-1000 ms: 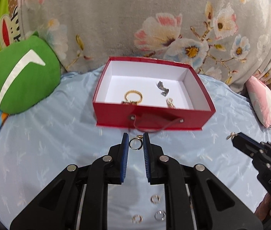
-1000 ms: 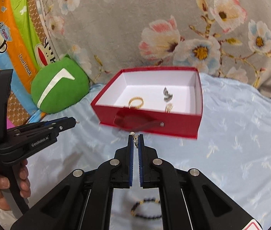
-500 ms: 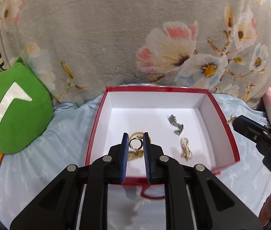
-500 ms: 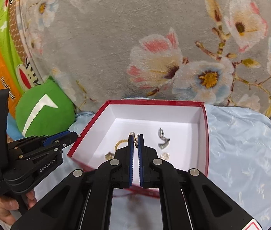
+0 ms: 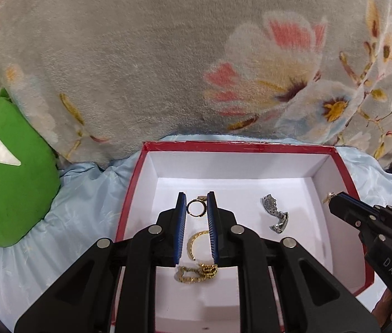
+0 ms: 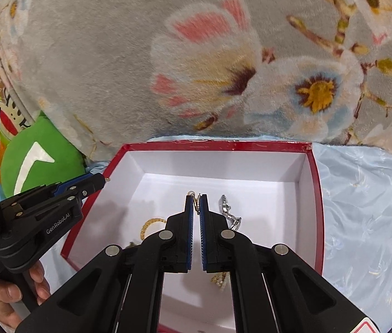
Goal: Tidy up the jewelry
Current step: 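Open both tools over the red box to release their items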
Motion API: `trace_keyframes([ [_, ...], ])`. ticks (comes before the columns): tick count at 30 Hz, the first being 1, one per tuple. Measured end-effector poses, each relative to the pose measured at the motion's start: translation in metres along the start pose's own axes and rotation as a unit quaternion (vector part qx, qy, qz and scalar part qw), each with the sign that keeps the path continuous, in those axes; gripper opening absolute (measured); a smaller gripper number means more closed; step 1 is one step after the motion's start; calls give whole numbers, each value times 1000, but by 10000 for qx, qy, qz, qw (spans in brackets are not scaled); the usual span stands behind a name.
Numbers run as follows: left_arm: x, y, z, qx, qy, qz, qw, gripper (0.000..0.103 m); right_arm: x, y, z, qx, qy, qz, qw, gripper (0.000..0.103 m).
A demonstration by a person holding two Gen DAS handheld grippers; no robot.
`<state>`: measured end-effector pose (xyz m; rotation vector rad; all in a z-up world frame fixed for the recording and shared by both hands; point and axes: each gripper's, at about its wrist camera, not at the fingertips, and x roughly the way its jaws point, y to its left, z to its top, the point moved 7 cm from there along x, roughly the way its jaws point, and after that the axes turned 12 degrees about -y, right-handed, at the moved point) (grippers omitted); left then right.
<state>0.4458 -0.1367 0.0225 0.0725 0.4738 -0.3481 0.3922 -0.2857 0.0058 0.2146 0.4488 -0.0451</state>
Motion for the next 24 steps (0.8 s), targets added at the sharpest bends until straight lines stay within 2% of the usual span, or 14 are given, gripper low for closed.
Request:
trace_keyframes([
  [9,42,-11,-4,66,229,79,9997,14,27,-31,-12,110,297,-278,9991,4],
  [19,79,-8,-24,-79,796,134,9967,15,50,-47,-26,236,669,-423,9966,4],
  [21,80,-6,-24,-90,822,187,9964,23,52,-49,-28,260,696,-457,9962,5],
  [23,83,-3,-27,-131,951,242,9951,38,51,-51,-28,319,673,-449,9962,7],
  [24,83,-1,-27,-160,962,273,9949,41,51,-51,-27,332,672,-462,9961,9],
])
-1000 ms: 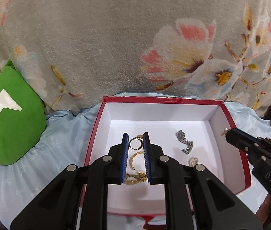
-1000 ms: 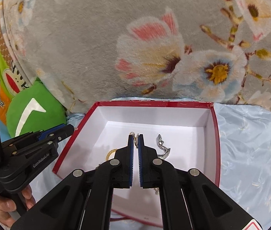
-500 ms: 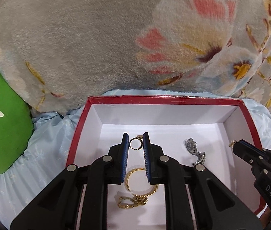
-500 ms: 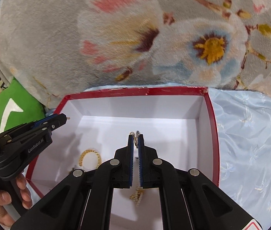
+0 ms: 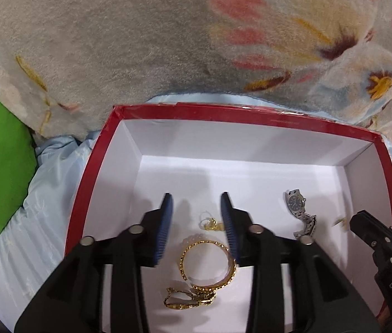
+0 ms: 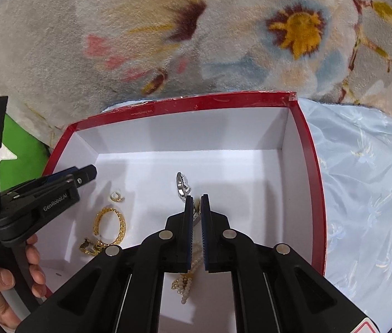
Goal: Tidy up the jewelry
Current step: 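Open both tools over the red box to release their items, then move both tools back toward the black-bead bracelet and remaining earrings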
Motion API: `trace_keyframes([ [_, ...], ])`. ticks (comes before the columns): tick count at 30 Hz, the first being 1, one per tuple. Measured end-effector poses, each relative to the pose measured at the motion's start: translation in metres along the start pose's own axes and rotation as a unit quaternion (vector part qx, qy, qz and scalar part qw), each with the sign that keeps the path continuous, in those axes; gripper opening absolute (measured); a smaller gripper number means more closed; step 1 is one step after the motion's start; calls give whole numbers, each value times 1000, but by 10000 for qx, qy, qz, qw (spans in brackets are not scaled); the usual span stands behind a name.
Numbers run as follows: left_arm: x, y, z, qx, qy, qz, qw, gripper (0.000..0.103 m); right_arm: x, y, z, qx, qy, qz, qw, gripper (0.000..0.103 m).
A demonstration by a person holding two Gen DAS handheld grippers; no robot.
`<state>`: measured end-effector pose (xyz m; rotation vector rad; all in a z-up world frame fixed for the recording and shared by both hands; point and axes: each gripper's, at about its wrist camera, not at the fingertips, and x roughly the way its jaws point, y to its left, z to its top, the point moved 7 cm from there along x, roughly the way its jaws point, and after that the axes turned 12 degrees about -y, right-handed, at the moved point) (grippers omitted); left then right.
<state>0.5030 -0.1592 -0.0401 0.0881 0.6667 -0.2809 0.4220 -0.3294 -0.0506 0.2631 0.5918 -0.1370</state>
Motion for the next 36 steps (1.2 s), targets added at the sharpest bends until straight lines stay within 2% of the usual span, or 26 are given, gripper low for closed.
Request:
trace_keyframes([
  [2,-1,4,0,-90,-31,11,10000,49,0,0,0,17,7,20,10000,10],
  [6,-3,8,-1,-181,-41,7,9998,49,-6,-1,2,46,-123,14,9999,23],
  [10,-15,12,0,-279,-268,-8,9993,49,-23,2,3,-56,-336,-61,9994,25],
  [13,-36,19,-2,-307,-399,7,9987,49,-57,8,2,-249,-603,-81,9978,25],
  [17,-85,27,-20,-182,-633,-41,9978,49,-114,16,-11,-446,-895,-48,9950,25],
  [23,-168,40,-78,-56,-809,-62,9967,53,-192,18,-68,-631,-959,-99,9933,30],
  [27,-209,46,-125,16,-754,-30,9971,57,-224,12,-120,-536,-724,-155,9958,32],
  [36,-247,45,-238,-309,-10,-342,9989,59,-239,5,-220,-337,11,-239,9991,32],
])
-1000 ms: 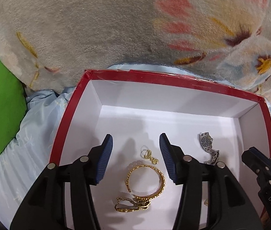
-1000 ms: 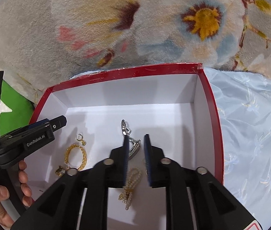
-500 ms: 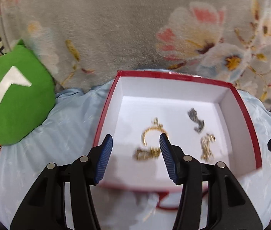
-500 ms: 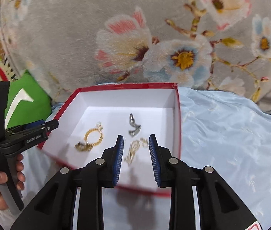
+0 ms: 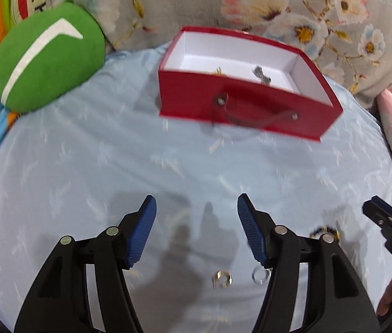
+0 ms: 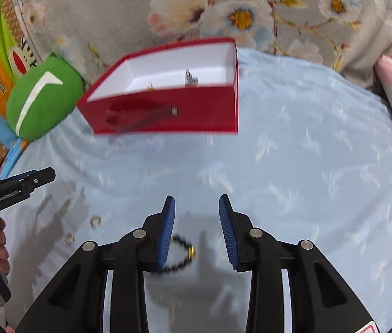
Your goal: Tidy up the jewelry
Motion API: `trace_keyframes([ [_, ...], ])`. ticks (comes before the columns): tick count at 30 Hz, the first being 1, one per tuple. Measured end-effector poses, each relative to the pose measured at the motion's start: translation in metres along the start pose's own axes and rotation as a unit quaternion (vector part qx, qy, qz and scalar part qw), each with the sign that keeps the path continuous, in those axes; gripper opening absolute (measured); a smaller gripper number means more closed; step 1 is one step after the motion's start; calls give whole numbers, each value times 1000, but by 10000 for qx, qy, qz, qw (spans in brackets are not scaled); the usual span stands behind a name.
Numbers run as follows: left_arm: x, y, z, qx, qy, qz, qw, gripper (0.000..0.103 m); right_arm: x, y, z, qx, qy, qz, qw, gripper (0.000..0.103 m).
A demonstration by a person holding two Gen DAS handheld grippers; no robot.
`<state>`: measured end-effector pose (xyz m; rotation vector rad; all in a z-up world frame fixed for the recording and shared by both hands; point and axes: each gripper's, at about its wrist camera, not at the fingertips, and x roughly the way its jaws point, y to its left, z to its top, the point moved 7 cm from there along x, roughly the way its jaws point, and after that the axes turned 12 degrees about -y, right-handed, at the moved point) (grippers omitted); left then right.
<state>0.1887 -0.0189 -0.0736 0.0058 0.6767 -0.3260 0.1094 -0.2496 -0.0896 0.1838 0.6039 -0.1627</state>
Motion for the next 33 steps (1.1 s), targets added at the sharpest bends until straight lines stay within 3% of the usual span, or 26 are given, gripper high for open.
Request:
trace_keyframes([
  [5,-4,-4,-35,60,252,-2,9997,59,5,3,-32,21,228,-13,9997,32],
  [18,-1,-10,-75,92,575,-53,9983,59,24,12,-52,-75,409,-62,9991,34],
  [25,1,-19,-77,363,446,-1,9983,58,23,13,-53,-87,440,-62,9990,8],
  [27,1,-21,-78,432,406,-7,9982,56,22,12,-54,-57,444,-52,9990,8],
  [33,-1,-25,-77,437,371,-119,9983,28,16,14,-53,-35,418,-7,9991,7],
])
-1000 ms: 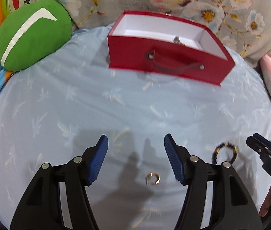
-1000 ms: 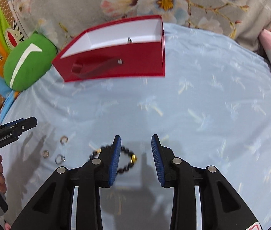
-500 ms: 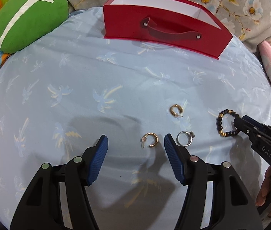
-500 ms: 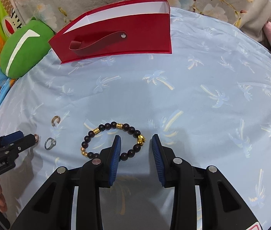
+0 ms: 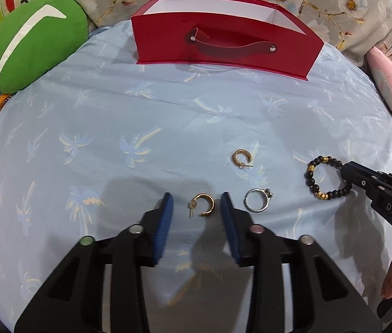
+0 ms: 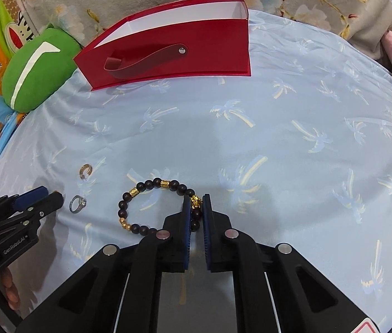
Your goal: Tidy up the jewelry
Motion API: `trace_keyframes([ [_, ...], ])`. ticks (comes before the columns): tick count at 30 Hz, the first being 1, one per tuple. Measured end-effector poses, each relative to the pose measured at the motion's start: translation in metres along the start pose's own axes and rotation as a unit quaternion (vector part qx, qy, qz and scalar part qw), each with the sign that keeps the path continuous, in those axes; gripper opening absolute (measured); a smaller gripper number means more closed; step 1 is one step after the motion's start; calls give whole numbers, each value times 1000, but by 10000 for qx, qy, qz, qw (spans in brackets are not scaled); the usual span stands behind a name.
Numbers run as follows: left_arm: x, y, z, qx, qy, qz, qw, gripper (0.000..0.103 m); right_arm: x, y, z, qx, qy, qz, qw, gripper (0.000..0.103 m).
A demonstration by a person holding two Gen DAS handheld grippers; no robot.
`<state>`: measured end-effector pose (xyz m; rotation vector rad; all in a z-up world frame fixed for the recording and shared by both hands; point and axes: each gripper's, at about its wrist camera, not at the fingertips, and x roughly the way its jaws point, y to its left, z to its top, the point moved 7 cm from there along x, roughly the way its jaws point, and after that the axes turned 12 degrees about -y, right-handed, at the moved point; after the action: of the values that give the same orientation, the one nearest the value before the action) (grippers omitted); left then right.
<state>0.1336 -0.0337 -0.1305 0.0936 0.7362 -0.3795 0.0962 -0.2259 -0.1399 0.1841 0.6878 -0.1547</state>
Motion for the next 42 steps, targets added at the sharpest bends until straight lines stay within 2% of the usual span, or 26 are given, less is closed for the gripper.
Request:
trace_keyframes([
  [1,0,-1,0,-22,17,-48,10000,20,-2,1,1,4,-21,13,10000,7],
  [2,0,-1,0,-49,37,-100,9999,18,-4,1,2,5,-41,24,10000,7],
  [7,-4,-5,0,-208,94,-288,9993,17,-18,5,10,-1,-185,72,9998,7],
  [12,-16,-11,8,-202,-38,-375,9991,17,-34,7,22,12,-387,137,9992,7],
  [24,-43,-8,60,-210,-532,-421,9975,17,-67,20,69,-86,-937,352,9949,7],
  [30,-38,2,111,-148,-857,-333,9957,17,-67,26,117,-169,-1261,529,9905,7],
  [34,-26,7,158,-33,-1116,-214,9935,17,-55,31,164,-254,-1488,640,9865,7],
  [42,21,11,249,201,-1459,62,9891,17,9,48,259,-385,-1570,800,9836,7],
])
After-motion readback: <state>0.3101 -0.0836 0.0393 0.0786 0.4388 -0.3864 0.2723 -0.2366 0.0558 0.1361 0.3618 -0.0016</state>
